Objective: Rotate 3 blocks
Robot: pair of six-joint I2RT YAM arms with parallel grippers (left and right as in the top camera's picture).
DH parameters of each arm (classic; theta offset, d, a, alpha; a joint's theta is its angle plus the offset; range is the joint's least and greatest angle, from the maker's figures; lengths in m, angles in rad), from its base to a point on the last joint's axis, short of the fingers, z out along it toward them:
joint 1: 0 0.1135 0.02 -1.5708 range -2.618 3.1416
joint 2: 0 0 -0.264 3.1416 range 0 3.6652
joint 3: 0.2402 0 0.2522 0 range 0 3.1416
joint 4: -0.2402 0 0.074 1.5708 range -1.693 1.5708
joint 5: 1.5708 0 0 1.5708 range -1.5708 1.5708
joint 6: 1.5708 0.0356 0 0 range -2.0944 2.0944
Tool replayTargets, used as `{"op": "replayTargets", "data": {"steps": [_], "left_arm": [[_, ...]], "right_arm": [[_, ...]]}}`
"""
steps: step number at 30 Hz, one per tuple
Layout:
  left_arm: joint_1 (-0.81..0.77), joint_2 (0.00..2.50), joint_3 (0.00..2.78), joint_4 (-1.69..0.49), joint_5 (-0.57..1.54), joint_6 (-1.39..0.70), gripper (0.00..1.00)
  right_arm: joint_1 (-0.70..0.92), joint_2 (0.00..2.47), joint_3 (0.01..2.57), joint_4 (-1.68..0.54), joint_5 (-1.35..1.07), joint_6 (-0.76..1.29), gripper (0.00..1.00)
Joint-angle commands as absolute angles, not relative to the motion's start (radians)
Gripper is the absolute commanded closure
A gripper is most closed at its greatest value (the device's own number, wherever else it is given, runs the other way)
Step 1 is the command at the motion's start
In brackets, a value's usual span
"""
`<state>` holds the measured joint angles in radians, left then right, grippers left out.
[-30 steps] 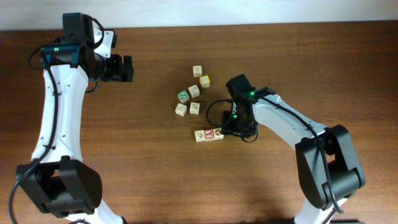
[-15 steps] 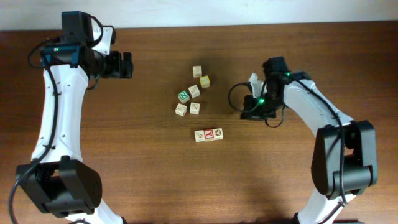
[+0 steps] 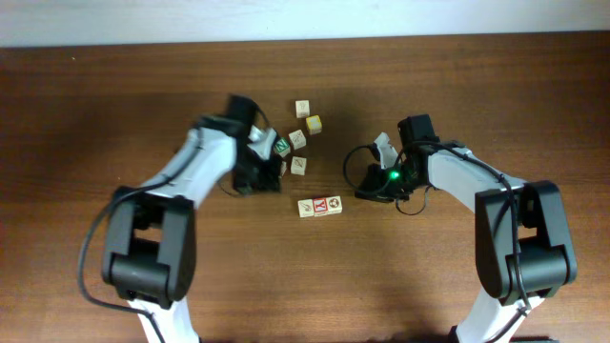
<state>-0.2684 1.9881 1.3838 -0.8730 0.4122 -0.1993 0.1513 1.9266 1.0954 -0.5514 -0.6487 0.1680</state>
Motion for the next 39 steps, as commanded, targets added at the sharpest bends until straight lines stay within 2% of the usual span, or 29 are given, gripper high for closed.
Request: {"op": "replayTargets", "data": {"steps": [1, 12, 16, 19, 23, 26, 28, 32, 39], "left_arm": [[-0.363, 1.977, 1.283, -0.793, 0.390, -0.351, 1.00], [-0.417, 1.977, 1.282, -0.711, 0.456, -0.366, 1.00], [-0.447, 1.977, 1.282, -0.688, 0.446, -0.366, 1.00], [-0.403, 1.977, 1.292, -0.685, 0.380, -0.366, 1.00], [-0.341, 1.966, 1.382, -0.872, 0.384, -0.331, 1.00], [-0.420, 1.952, 1.378, -1.031, 0.403, -0.196, 1.00], [-0.493, 1.952, 1.368, -1.061, 0.399, -0.128, 1.00], [-0.595, 1.952, 1.333, -1.027, 0.316, -0.155, 1.00], [-0.606, 1.952, 1.314, -0.885, 0.183, -0.262, 1.00]], "right_arm": [[0.158, 1.927, 1.087, -0.553, -0.638, 0.186, 0.96], [0.158, 1.927, 1.087, -0.596, -0.632, 0.227, 0.96], [0.157, 1.927, 1.087, -0.621, -0.631, 0.275, 0.96], [0.157, 1.927, 1.087, -0.620, -0.588, 0.274, 0.96], [0.157, 1.927, 1.087, -0.616, -0.563, 0.274, 0.96], [0.157, 1.927, 1.087, -0.616, -0.545, 0.275, 0.96], [0.157, 1.927, 1.087, -0.616, -0.545, 0.276, 0.96], [0.157, 1.927, 1.087, -0.616, -0.545, 0.275, 0.96], [0.157, 1.927, 1.087, -0.616, -0.545, 0.275, 0.96]]}}
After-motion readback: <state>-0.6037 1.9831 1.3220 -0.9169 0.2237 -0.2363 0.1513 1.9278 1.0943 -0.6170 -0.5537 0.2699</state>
